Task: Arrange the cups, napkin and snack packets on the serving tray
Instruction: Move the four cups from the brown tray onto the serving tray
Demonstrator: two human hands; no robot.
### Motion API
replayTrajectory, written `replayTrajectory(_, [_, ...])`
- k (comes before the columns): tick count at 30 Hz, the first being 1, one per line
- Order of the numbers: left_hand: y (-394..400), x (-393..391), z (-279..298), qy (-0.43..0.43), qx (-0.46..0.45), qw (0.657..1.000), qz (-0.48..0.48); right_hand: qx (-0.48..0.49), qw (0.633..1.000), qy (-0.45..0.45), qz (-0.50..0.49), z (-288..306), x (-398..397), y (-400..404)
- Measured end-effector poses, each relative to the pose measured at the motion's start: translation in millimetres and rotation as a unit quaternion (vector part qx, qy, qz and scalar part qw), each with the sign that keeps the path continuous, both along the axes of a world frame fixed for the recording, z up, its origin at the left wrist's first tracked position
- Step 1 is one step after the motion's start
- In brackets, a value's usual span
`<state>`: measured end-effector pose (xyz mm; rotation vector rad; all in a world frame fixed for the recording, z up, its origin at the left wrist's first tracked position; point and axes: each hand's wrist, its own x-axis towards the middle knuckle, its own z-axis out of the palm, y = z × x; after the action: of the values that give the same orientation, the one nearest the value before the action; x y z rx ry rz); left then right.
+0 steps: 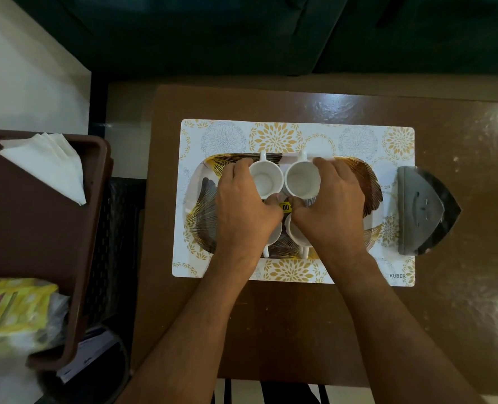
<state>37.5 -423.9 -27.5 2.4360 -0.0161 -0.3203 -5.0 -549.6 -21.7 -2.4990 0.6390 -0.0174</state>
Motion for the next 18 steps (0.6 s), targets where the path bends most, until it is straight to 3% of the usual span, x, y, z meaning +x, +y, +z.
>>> replayTrajectory(11, [14,-25,5,-0.039,-0.034,0.997,0.055,0.019,0.998,-0.032,-0.049,-1,-29,6])
replayTrajectory(18, [26,-68,0,-0.004,-0.041,0.999,0.033,0.02,0.999,0.011,-0.042,-7,-73,23])
